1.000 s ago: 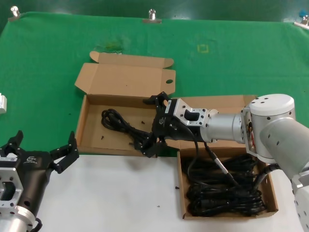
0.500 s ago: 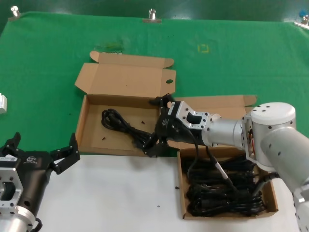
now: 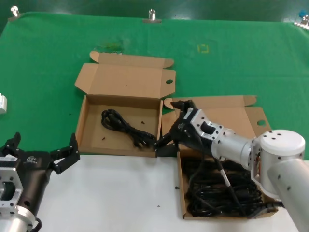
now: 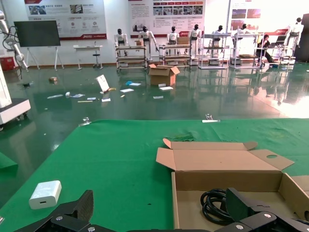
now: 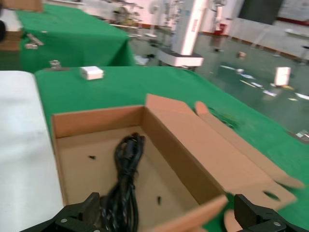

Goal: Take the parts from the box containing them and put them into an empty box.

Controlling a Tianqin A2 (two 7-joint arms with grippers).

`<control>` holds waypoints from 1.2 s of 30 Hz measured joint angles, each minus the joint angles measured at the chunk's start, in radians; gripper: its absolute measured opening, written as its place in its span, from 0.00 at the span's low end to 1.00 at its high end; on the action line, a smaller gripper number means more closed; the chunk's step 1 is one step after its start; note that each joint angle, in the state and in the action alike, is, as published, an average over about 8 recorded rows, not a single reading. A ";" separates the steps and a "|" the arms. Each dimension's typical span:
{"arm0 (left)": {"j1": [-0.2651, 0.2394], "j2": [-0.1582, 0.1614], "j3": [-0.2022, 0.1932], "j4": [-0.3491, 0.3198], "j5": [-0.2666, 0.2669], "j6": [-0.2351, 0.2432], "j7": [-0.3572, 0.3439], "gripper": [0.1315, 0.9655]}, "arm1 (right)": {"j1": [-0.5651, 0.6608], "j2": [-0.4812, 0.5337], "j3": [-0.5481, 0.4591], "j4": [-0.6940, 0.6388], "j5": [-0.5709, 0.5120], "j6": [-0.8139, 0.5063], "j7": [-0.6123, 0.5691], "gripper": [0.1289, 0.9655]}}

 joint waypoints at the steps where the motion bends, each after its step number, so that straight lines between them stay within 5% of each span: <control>1: 0.000 0.000 0.000 0.000 0.000 0.000 0.000 1.00 | -0.016 0.004 0.004 0.021 0.002 0.011 0.009 1.00; 36: 0.000 0.000 0.000 0.000 0.000 0.000 0.000 1.00 | -0.590 0.144 0.144 0.761 0.071 0.425 0.348 1.00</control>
